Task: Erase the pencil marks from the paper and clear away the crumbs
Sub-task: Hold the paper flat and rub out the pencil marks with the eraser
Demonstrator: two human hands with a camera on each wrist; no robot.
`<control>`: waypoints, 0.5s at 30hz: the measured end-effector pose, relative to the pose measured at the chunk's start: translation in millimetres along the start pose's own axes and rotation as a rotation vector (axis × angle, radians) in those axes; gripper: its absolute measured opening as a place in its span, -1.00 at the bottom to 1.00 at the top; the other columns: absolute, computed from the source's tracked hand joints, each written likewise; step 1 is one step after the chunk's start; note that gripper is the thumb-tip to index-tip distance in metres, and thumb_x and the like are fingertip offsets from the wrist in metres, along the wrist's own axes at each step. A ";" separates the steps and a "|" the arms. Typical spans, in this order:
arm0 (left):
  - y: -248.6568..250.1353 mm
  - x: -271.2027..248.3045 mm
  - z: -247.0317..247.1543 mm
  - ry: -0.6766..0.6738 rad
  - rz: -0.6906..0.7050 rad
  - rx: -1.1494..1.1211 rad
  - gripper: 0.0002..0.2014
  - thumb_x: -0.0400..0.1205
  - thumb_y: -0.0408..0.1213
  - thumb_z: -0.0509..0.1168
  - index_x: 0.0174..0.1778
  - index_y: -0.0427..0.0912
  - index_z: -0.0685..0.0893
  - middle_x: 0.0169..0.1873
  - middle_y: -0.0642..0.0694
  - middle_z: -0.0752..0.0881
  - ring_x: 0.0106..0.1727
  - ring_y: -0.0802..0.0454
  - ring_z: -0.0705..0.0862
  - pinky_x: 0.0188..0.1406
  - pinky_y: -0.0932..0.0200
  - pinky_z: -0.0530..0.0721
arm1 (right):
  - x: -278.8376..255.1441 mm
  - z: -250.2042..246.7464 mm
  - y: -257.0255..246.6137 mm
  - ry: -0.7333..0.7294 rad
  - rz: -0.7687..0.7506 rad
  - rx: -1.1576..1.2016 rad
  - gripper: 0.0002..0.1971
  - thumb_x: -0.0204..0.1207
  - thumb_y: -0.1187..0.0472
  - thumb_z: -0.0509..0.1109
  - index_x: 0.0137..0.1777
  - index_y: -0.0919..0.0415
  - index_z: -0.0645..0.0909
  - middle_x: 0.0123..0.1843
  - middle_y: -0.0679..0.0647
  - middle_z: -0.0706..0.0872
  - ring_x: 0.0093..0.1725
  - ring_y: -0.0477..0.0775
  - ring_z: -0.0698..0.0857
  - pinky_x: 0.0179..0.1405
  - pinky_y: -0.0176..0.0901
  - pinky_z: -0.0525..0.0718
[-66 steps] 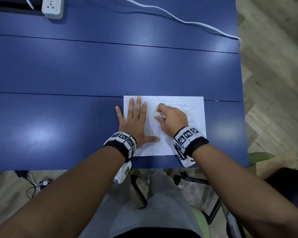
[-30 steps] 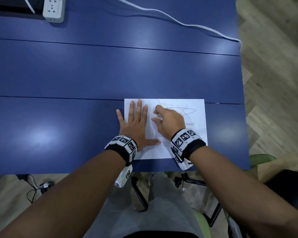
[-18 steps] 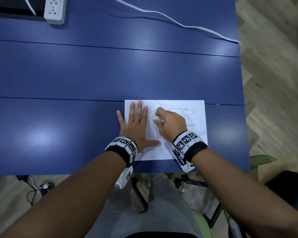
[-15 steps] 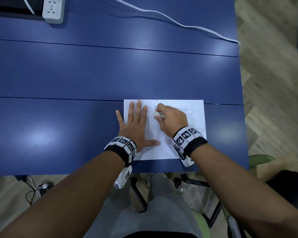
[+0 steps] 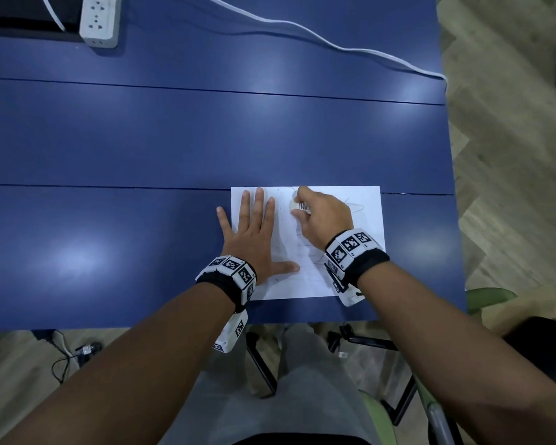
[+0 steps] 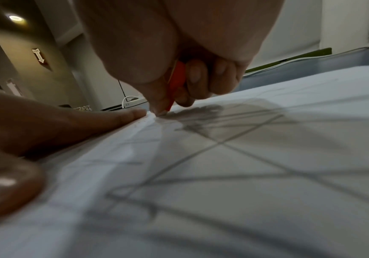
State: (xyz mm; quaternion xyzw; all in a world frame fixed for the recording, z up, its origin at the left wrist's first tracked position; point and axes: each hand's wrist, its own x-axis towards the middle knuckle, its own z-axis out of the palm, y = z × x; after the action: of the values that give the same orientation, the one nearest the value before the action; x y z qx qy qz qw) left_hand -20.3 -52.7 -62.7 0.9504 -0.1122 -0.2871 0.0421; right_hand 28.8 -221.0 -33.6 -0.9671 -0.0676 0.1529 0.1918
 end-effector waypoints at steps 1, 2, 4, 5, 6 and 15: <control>0.2 -0.3 0.2 -0.003 0.000 0.000 0.38 0.30 0.75 -0.06 0.66 -0.19 -0.55 0.61 -0.20 -0.65 0.66 -0.27 -0.59 0.50 -0.72 -0.33 | -3.6 1.4 -1.4 -0.014 -0.008 -0.006 -0.85 0.60 0.06 0.36 0.10 0.05 0.52 -0.04 -0.05 0.77 -0.06 0.13 0.70 -0.16 -0.09 0.61; 0.3 -0.4 0.4 -0.003 -0.002 0.000 0.37 0.30 0.76 -0.08 0.65 -0.19 -0.57 0.61 -0.20 -0.66 0.66 -0.27 -0.59 0.50 -0.72 -0.35 | -7.8 3.3 -2.7 -0.034 -0.021 -0.019 -0.85 0.61 0.06 0.36 0.11 0.04 0.52 -0.03 -0.04 0.77 -0.07 0.13 0.71 -0.14 -0.07 0.64; -0.2 -0.5 0.1 0.001 -0.003 0.001 0.36 0.29 0.76 -0.10 0.62 -0.18 -0.60 0.60 -0.20 -0.67 0.66 -0.27 -0.60 0.50 -0.72 -0.35 | -12.0 4.5 -3.4 -0.059 -0.041 -0.046 -0.84 0.61 0.04 0.36 0.11 0.03 0.52 -0.03 -0.04 0.78 -0.06 0.13 0.71 -0.14 -0.06 0.66; -0.1 -0.4 -0.2 0.001 -0.005 -0.001 0.37 0.29 0.76 -0.09 0.63 -0.18 -0.59 0.60 -0.20 -0.67 0.66 -0.27 -0.60 0.49 -0.72 -0.36 | -10.2 3.7 -2.6 -0.055 -0.043 -0.049 -0.84 0.61 0.04 0.36 0.11 0.02 0.52 -0.02 -0.04 0.78 -0.06 0.13 0.71 -0.14 -0.07 0.65; 0.0 -0.1 -0.6 -0.002 -0.005 -0.002 0.38 0.30 0.76 -0.08 0.65 -0.19 -0.57 0.60 -0.20 -0.66 0.65 -0.27 -0.60 0.49 -0.72 -0.36 | -6.9 2.1 -1.7 -0.043 -0.036 -0.043 -0.84 0.61 0.04 0.36 0.11 0.03 0.51 -0.02 -0.05 0.78 -0.05 0.13 0.71 -0.15 -0.07 0.65; -4.0 -4.4 -1.2 -0.009 0.031 -0.008 0.38 0.32 0.73 0.01 0.70 -0.17 -0.51 0.61 -0.16 -0.67 0.65 -0.22 -0.62 0.50 -0.70 -0.37 | -11.8 5.2 -2.2 -0.017 0.050 0.036 -0.84 0.62 0.06 0.33 0.13 0.05 0.51 -0.04 -0.01 0.75 -0.05 0.14 0.67 -0.18 -0.09 0.58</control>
State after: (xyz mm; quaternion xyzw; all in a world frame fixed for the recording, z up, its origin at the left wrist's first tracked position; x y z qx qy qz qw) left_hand -22.4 -47.7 -59.9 0.9471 -0.1259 -0.2909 0.0498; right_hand 15.8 -219.4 -34.1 -0.9635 -0.0426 0.1671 0.2047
